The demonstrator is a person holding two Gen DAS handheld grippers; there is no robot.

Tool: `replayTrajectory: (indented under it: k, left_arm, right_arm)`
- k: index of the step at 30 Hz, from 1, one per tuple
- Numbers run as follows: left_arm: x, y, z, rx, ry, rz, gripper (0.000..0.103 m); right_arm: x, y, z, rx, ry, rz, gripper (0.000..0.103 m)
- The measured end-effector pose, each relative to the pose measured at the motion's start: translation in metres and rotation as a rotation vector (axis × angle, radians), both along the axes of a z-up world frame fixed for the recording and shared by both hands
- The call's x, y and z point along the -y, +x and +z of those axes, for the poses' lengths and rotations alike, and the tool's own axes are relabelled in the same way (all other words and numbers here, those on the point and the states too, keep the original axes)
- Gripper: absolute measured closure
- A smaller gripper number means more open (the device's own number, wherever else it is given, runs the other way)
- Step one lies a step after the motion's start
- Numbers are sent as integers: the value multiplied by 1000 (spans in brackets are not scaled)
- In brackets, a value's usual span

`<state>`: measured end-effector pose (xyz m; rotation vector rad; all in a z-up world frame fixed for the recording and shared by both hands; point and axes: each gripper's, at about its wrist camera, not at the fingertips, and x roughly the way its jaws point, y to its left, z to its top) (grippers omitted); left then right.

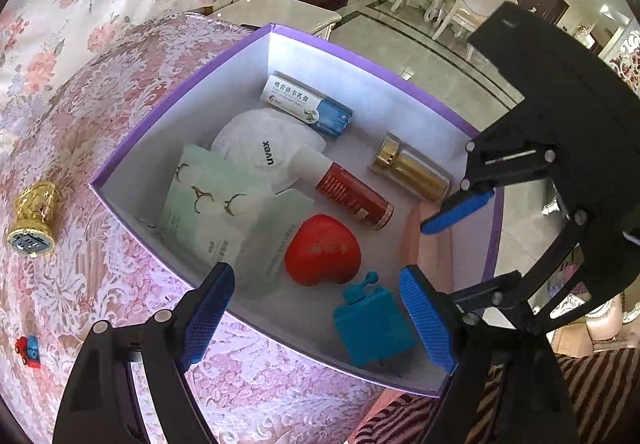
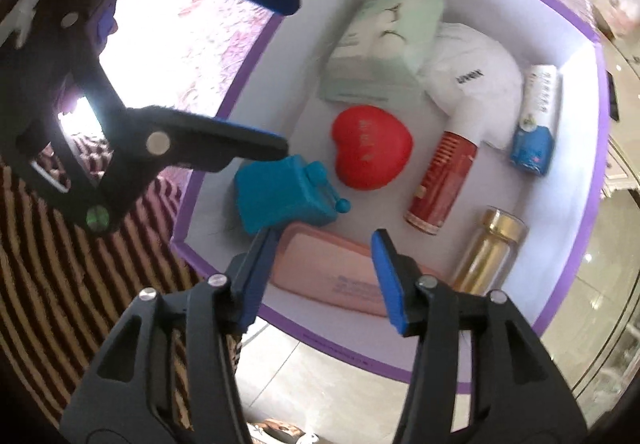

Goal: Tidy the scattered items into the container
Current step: 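Withdraw both grippers from the box toward the gold tin and red toy car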

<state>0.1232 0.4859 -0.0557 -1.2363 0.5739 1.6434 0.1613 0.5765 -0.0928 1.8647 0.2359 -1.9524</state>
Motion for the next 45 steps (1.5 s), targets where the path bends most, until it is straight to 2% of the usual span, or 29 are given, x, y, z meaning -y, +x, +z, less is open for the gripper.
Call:
replayTrajectory:
  k: [6,8,21,25,27,31,35,40,45]
  left_arm:
    - [1,5,7,-13,14,-30,16]
    - [3,5,9,-14,20,-35,15]
    - [24,-1,28,-49,52,-90,12]
    - [31,-3,34,-64,61,-106,12]
    - [38,-8,36,-74,66,-94,12]
    - [56,-23,41,-94,84,-53,12]
    - [79,-43,47,-125,94,5,12]
    - [118,-75,48,-127,101,114,12]
    - [165,-108,37,-112,75,250,12]
  right_arm:
    - [5,10,-10,-5,21,-63,47]
    - [7,5,11,-9,25,-80,45]
    - [9,-4,11,-48,93,-255,40]
    - [5,-8,23,-88,132,-337,39]
    - [-1,-4,41,-119,152,-395,36]
    - [-4,-11,56,-179,167,-519,33]
    - [6,-23,72,-231,147,-583,33]
    - [39,-53,90,-290,126,-542,31]
    - [80,-90,96,-318,109,-462,29]
